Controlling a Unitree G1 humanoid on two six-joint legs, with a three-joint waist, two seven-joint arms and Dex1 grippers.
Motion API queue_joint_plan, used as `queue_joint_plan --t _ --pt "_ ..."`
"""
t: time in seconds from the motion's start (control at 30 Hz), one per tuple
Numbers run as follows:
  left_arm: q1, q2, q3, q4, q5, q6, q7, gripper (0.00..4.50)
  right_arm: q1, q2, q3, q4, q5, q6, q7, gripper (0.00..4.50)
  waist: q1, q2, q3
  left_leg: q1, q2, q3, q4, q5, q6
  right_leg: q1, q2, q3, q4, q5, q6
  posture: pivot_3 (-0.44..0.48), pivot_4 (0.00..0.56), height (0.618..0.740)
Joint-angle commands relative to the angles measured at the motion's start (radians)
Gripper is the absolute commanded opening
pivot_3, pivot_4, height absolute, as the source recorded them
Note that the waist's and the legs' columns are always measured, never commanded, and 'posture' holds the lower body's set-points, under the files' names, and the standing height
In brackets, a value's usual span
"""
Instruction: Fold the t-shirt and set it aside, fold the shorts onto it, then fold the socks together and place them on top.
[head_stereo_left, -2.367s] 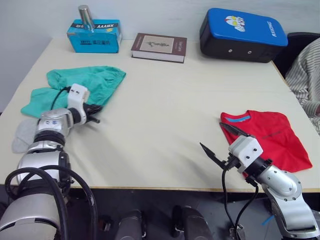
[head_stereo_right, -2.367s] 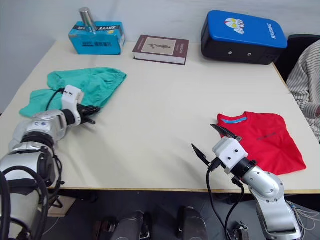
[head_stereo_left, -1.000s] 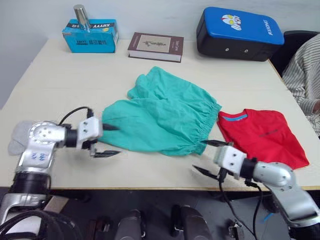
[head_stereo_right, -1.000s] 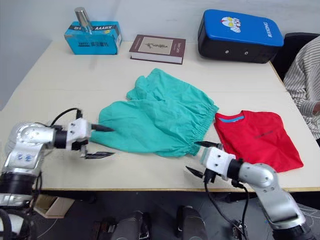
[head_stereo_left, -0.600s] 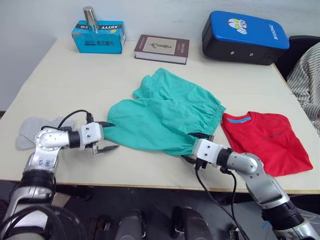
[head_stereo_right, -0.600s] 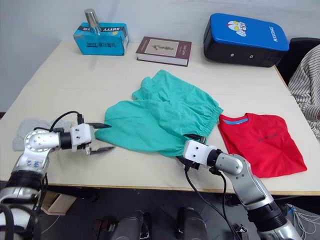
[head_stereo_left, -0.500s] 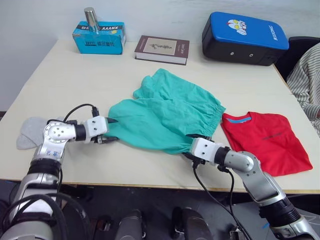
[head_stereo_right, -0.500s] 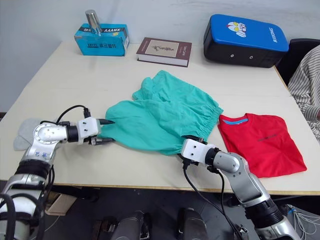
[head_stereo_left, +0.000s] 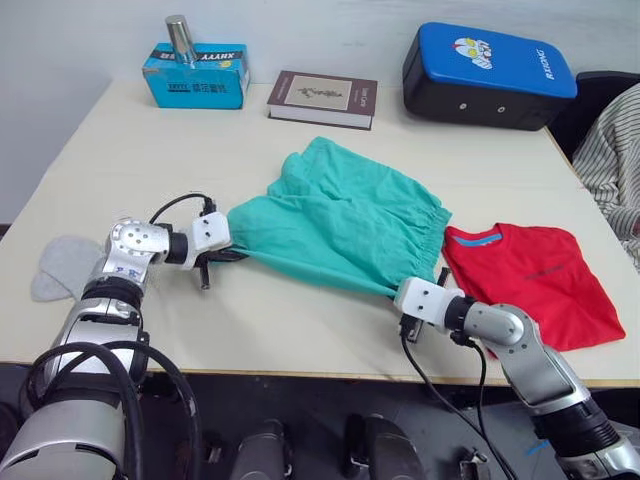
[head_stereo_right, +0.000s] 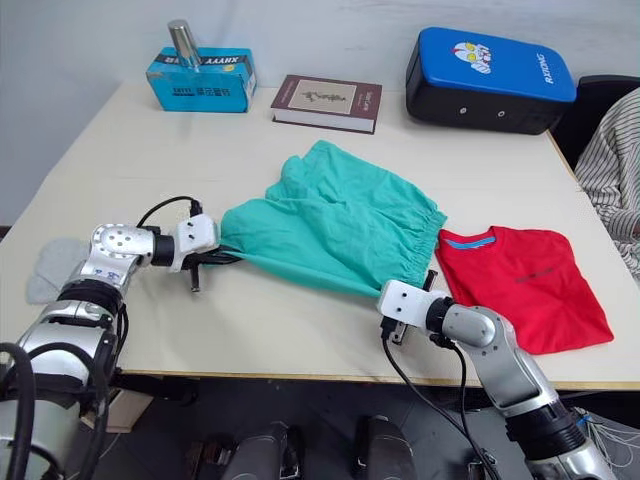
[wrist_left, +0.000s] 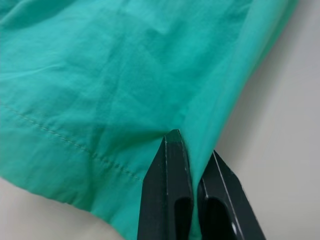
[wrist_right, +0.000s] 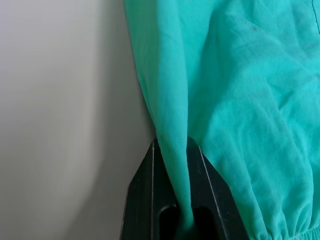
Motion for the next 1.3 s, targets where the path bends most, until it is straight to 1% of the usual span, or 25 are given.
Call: queue_joint_plan --t 0.03,0.1,0.17,0.23,0.3,0.37,0.43,0.5,0.53,0.6,0.67,0.77,0.87,0.9,0.97,1.03,1.07,1.13,1.2,1.27,1.3 --pt "0.184 0.019 0.048 -0.222 -0.147 0.134 -0.169 0.03 0.003 -0.016 -0.041 0.009 0.013 -0.011 0.002 0.00 -0.010 0.000 0.000 0.000 0.000 0.000 0.000 0.000 0.000 0.000 0.000 0.000 0.000 0.000 0.000 0.000 0.150 0.740" --pt "0.359 0.058 0.082 -0.495 -0.245 0.281 -0.190 0.03 -0.013 -0.016 -0.045 0.032 0.019 -0.030 0.006 0.00 -0.023 0.001 0.000 0.000 0.000 0.000 0.000 0.000 0.000 0.000 0.000 0.001 -0.001 0.000 0.000 0.000 0.150 0.740" --pt "0.574 0.110 0.133 -0.799 -0.338 0.433 -0.161 0.03 -0.038 -0.015 -0.046 0.065 0.023 -0.060 0.013 0.00 -0.039 0.001 0.000 0.000 0.001 0.000 0.000 -0.001 -0.001 0.000 -0.001 0.004 -0.001 0.000 0.000 0.000 0.150 0.740" --pt "0.769 0.136 0.203 -1.061 -0.435 0.584 -0.088 0.03 -0.062 -0.011 -0.043 0.105 0.026 -0.095 0.017 0.00 -0.053 0.001 0.001 0.001 0.004 0.001 -0.001 -0.002 -0.003 0.000 -0.002 0.011 -0.002 0.000 0.000 0.000 0.150 0.740" --pt "0.967 0.113 0.304 -1.312 -0.572 0.753 0.036 0.03 -0.092 -0.002 -0.033 0.152 0.027 -0.137 0.021 0.00 -0.060 0.002 0.002 0.001 0.005 0.000 -0.002 -0.002 -0.005 -0.001 -0.001 0.012 -0.001 -0.001 -0.001 0.000 0.150 0.740" --pt "1.132 0.089 0.383 -1.482 -0.643 0.845 0.125 0.03 -0.122 0.007 -0.022 0.191 0.030 -0.169 0.029 0.00 -0.058 0.002 0.002 0.001 0.006 0.000 -0.002 -0.001 -0.005 -0.001 -0.001 0.013 -0.002 -0.003 -0.002 0.000 0.150 0.740" --pt "1.274 0.075 0.432 -1.605 -0.664 0.884 0.174 0.03 -0.145 0.013 -0.014 0.221 0.047 -0.201 0.049 0.00 -0.053 0.002 0.002 0.002 0.006 -0.001 -0.002 -0.002 -0.006 -0.001 -0.001 0.014 -0.003 -0.003 -0.002 0.000 0.150 0.740" --pt "1.380 0.063 0.475 -1.694 -0.691 0.918 0.212 0.03 -0.152 0.012 -0.006 0.234 0.071 -0.238 0.085 0.00 -0.041 0.003 0.002 0.003 0.005 -0.001 -0.002 -0.002 -0.007 -0.001 -0.001 0.014 -0.002 -0.003 -0.002 0.000 0.150 0.740" --pt "1.426 0.056 0.496 -1.731 -0.706 0.932 0.227 0.03 -0.147 0.009 -0.004 0.231 0.095 -0.256 0.116 0.00 -0.035 0.003 0.002 0.003 0.005 -0.001 -0.002 -0.002 -0.007 -0.001 -0.001 0.014 -0.002 -0.003 -0.002 0.000 0.150 0.740" --pt "1.516 0.047 0.536 -1.789 -0.720 0.948 0.241 0.03 -0.101 -0.020 0.004 0.186 0.193 -0.272 0.241 0.00 -0.028 0.003 0.002 0.002 0.005 -0.002 -0.002 -0.003 -0.007 -0.001 -0.001 0.013 -0.003 -0.004 -0.003 0.000 0.150 0.740" --pt "1.587 0.060 0.570 -1.818 -0.721 0.966 0.233 0.03 -0.027 -0.064 -0.012 0.123 0.265 -0.238 0.317 0.00 -0.019 0.003 0.002 0.002 0.005 -0.003 -0.002 -0.004 -0.005 -0.001 -0.001 0.012 -0.005 -0.004 -0.003 0.000 0.150 0.740" --pt "1.627 0.096 0.603 -1.820 -0.716 0.984 0.214 0.03 0.055 -0.115 -0.038 0.049 0.308 -0.166 0.342 0.00 -0.009 0.003 0.002 0.001 0.005 -0.003 -0.002 -0.008 -0.002 -0.001 -0.001 0.012 -0.007 -0.004 -0.004 0.000 0.150 0.740" --pt "1.632 0.146 0.641 -1.793 -0.716 0.968 0.150 0.03 0.160 -0.167 -0.072 -0.043 0.354 -0.132 0.363 0.00 -0.004 0.003 0.002 0.001 0.006 -0.003 -0.002 -0.010 0.001 -0.001 0.000 0.011 -0.008 -0.004 -0.004 0.000 0.150 0.740" --pt "1.609 0.167 0.657 -1.777 -0.712 0.960 0.140 0.03 0.194 -0.179 -0.089 -0.082 0.387 -0.099 0.366 0.00 -0.004 0.003 0.002 0.001 0.006 -0.003 -0.002 -0.010 0.001 0.000 0.000 0.011 -0.008 -0.004 -0.004 0.000 0.150 0.740" --pt "1.501 0.231 0.700 -1.739 -0.760 0.995 0.148 0.03 0.229 -0.190 -0.135 -0.166 0.466 -0.027 0.359 0.00 0.001 0.004 0.003 0.001 0.006 -0.003 -0.002 -0.010 0.001 -0.001 0.000 0.011 -0.009 -0.004 -0.005 0.000 0.150 0.740" --pt "1.363 0.303 0.706 -1.675 -0.799 1.023 0.142 0.03 0.215 -0.196 -0.162 -0.219 0.515 0.048 0.345 0.00 0.002 0.004 0.003 0.001 0.006 -0.004 -0.002 -0.010 0.001 -0.001 0.000 0.011 -0.009 -0.004 -0.006 0.000 0.150 0.740" --pt "1.318 0.325 0.700 -1.650 -0.805 1.031 0.134 0.03 0.206 -0.197 -0.168 -0.233 0.526 0.074 0.342 0.00 0.003 0.004 0.003 0.001 0.007 -0.004 -0.002 -0.009 0.001 -0.001 0.000 0.010 -0.009 -0.004 -0.006 0.000 0.150 0.740" --pt "1.102 0.405 0.626 -1.539 -0.805 1.051 0.140 0.03 0.153 -0.193 -0.188 -0.244 0.562 0.147 0.324 0.00 0.003 0.005 0.003 0.001 0.007 -0.004 -0.002 -0.008 0.000 0.000 0.000 0.010 -0.009 -0.003 -0.007 0.000 0.150 0.740" --pt "0.817 0.454 0.482 -1.390 -0.751 1.028 0.124 0.03 0.084 -0.178 -0.209 -0.237 0.605 0.228 0.292 0.00 0.004 0.005 0.004 0.000 0.007 -0.004 -0.002 -0.008 0.000 -0.001 0.000 0.010 -0.009 -0.003 -0.007 0.000 0.150 0.740" --pt "0.609 0.460 0.355 -1.271 -0.677 0.999 0.102 0.03 0.038 -0.165 -0.221 -0.222 0.626 0.279 0.267 0.00 0.007 0.005 0.004 0.000 0.006 -0.004 -0.003 -0.007 -0.001 -0.002 0.001 0.009 -0.007 -0.003 -0.007 0.000 0.150 0.740" --pt "0.453 0.432 0.252 -1.161 -0.584 0.936 0.078 0.03 0.006 -0.151 -0.237 -0.200 0.647 0.323 0.240 0.00 0.008 0.006 0.004 -0.001 0.006 -0.003 -0.003 -0.004 -0.007 -0.003 0.001 0.009 -0.007 -0.003 -0.007 0.000 0.150 0.740"
